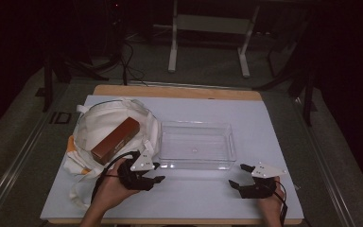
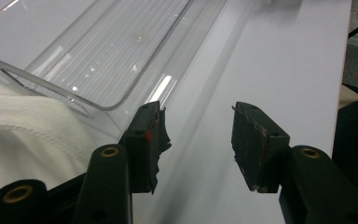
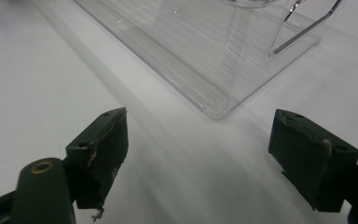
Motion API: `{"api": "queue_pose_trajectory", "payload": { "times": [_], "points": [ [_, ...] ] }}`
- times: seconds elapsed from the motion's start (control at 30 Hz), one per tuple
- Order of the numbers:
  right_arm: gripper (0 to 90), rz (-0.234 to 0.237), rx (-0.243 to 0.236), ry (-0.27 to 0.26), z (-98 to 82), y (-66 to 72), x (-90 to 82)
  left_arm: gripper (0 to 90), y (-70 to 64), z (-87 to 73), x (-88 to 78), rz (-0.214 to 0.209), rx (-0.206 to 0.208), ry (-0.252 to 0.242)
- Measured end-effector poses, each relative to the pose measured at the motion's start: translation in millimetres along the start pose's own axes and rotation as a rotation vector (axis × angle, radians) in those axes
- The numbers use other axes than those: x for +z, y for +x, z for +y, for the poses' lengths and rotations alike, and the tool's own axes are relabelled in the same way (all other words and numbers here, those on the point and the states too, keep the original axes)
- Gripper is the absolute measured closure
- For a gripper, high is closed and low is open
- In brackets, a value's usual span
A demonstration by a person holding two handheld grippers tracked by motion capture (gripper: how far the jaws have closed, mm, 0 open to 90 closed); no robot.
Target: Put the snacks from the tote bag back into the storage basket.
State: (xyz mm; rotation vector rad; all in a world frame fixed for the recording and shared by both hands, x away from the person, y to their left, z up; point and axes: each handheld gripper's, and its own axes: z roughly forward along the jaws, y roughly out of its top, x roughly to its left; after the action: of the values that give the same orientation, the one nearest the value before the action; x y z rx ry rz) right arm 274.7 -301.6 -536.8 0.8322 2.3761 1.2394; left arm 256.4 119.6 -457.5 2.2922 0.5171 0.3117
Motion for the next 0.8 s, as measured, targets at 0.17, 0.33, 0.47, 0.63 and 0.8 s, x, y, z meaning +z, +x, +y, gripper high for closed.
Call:
{"api": "queue_pose_trajectory", "payload": {
  "times": [0.17, 0.33, 0.47, 0.63, 0.8],
  "points": [
    [19.7, -0.001, 0.000, 0.002, 0.1, 0.2, 0.1, 52.7, 4.4, 0.3, -6.8, 0.010, -0.004, -0.006],
    [19.7, -0.002, -0.001, 0.004, 0.2, 0.6, 0.4, 52.9, 8.3, 0.7, -12.9, 0.019, -0.004, -0.004],
    [19.7, -0.002, 0.001, 0.003, 0.1, 0.3, 0.2, 52.6, 11.8, 0.3, -15.8, 0.025, -0.006, -0.005],
    [19.7, -0.002, 0.001, 0.005, 0.2, 0.6, 0.2, 52.4, 16.1, 0.6, -20.7, 0.035, -0.011, -0.005],
    [19.7, -0.002, 0.001, 0.005, 0.2, 0.6, 0.4, 52.4, 20.8, 2.5, -26.4, 0.045, -0.005, -0.003]
  ]
}}
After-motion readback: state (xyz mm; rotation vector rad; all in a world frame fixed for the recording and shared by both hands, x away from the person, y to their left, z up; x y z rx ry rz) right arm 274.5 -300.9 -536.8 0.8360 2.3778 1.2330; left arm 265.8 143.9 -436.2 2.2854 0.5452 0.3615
